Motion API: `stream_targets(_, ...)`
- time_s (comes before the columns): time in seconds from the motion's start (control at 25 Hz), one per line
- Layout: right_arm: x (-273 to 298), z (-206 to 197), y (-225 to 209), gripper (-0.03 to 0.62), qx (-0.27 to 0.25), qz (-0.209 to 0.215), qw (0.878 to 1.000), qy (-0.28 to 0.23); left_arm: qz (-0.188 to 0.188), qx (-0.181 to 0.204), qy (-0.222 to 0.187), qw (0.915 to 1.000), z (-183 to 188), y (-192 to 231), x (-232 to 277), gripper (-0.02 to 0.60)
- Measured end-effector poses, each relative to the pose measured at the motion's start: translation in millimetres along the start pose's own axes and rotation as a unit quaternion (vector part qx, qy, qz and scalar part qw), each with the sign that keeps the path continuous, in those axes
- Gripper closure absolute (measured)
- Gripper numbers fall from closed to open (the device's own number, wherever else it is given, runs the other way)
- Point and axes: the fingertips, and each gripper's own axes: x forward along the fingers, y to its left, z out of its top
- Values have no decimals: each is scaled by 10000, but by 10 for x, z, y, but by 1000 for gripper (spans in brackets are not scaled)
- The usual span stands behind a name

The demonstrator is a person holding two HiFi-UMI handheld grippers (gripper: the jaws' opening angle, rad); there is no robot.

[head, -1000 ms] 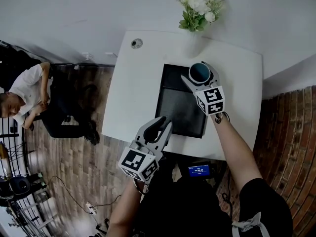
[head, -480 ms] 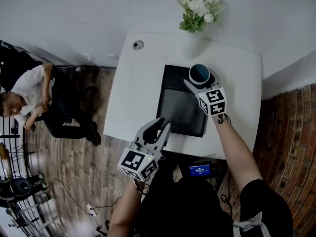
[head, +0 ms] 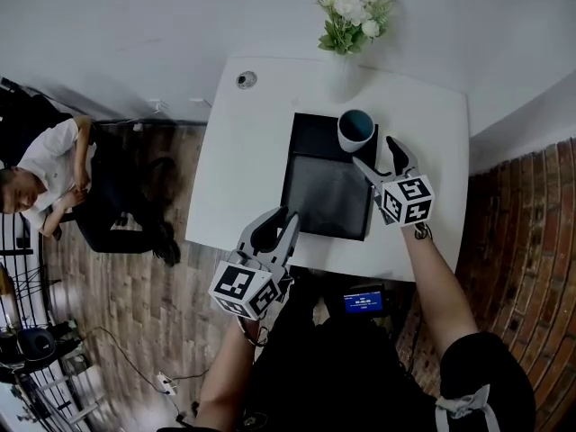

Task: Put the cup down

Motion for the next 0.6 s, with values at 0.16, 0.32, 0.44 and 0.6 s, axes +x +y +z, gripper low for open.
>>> stream_targets(0.16, -352, -102, -52, 186, 379, 8, 9993, 41, 239, 48, -132, 9996, 8, 100, -73, 518)
stream_targets(0.32, -746, -143, 81, 188, 675, 212, 9975, -65, 312, 111, -195, 9993, -37, 117, -187, 573)
stream_targets(0.44, -1040, -131, 238, 263, 832, 311, 9959, -179, 261, 232, -130, 9993, -98, 77, -255, 574)
stream_targets(0.6, -1379, -104, 515, 391, 1061, 477, 9927, -315, 212, 297, 3, 9993, -233, 33, -371, 574)
